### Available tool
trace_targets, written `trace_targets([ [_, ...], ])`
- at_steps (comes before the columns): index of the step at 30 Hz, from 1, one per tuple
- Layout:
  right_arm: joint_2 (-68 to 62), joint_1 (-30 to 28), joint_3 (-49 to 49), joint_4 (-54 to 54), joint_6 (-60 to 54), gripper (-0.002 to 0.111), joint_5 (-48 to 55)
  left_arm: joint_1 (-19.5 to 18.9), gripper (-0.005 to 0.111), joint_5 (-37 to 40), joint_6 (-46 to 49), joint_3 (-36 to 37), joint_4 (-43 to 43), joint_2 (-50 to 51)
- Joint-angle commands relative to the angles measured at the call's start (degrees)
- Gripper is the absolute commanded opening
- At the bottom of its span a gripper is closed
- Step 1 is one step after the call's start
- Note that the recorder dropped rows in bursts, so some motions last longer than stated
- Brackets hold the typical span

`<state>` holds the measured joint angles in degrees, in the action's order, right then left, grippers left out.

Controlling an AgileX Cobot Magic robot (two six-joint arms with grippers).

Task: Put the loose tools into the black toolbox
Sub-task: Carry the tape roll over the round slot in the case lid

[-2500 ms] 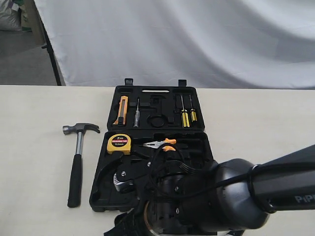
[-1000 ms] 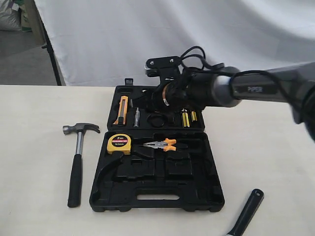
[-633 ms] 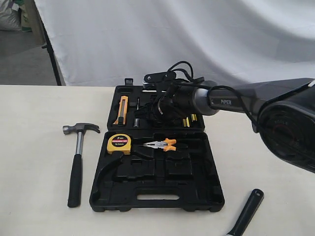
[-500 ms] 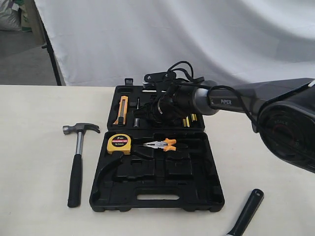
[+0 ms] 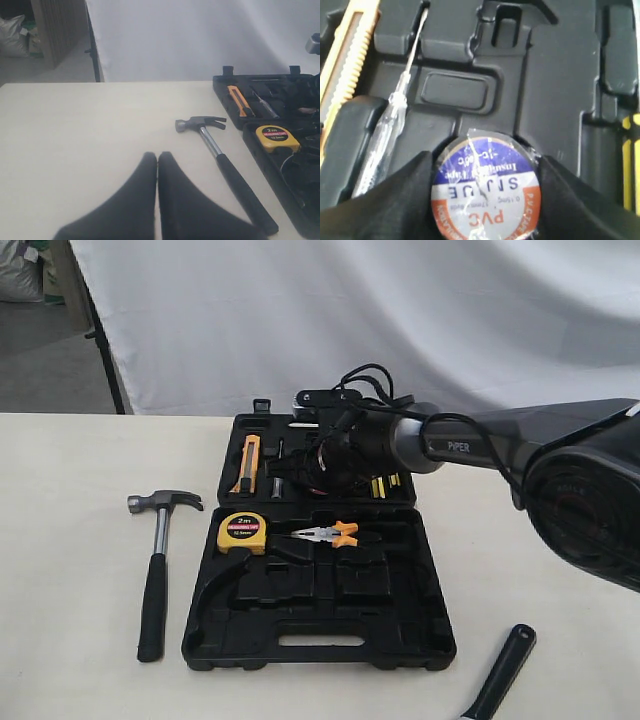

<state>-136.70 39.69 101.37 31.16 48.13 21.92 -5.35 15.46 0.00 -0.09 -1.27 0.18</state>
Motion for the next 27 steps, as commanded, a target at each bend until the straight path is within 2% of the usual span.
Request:
trace_targets([
  [1, -0.3, 0.0, -0.2, -1.1, -0.2, 0.000, 3.6, -0.1, 0.001, 0.0, 0.0, 0.1, -0.4, -0.2],
  [20, -1.9, 0.7, -0.2, -0.5, -1.6, 0.000, 4.1, -0.1, 0.001, 0.0, 0.0, 0.1, -0.4, -0.2],
  [22, -2.3, 1.1, -0.2, 0.6, -1.6, 0.009, 4.1, -0.1, 0.001, 0.0, 0.0, 0.1, -0.4, -0.2],
  [26, -2.2, 2.1, -0.2, 1.9, -1.6, 0.047, 4.0, -0.1, 0.001, 0.0, 0.0, 0.1, -0.4, -0.2],
  [27, -2.2, 2.1, -0.2, 1.9, -1.6, 0.054, 4.1, -0.1, 0.001, 0.0, 0.0, 0.1, -0.4, -0.2],
])
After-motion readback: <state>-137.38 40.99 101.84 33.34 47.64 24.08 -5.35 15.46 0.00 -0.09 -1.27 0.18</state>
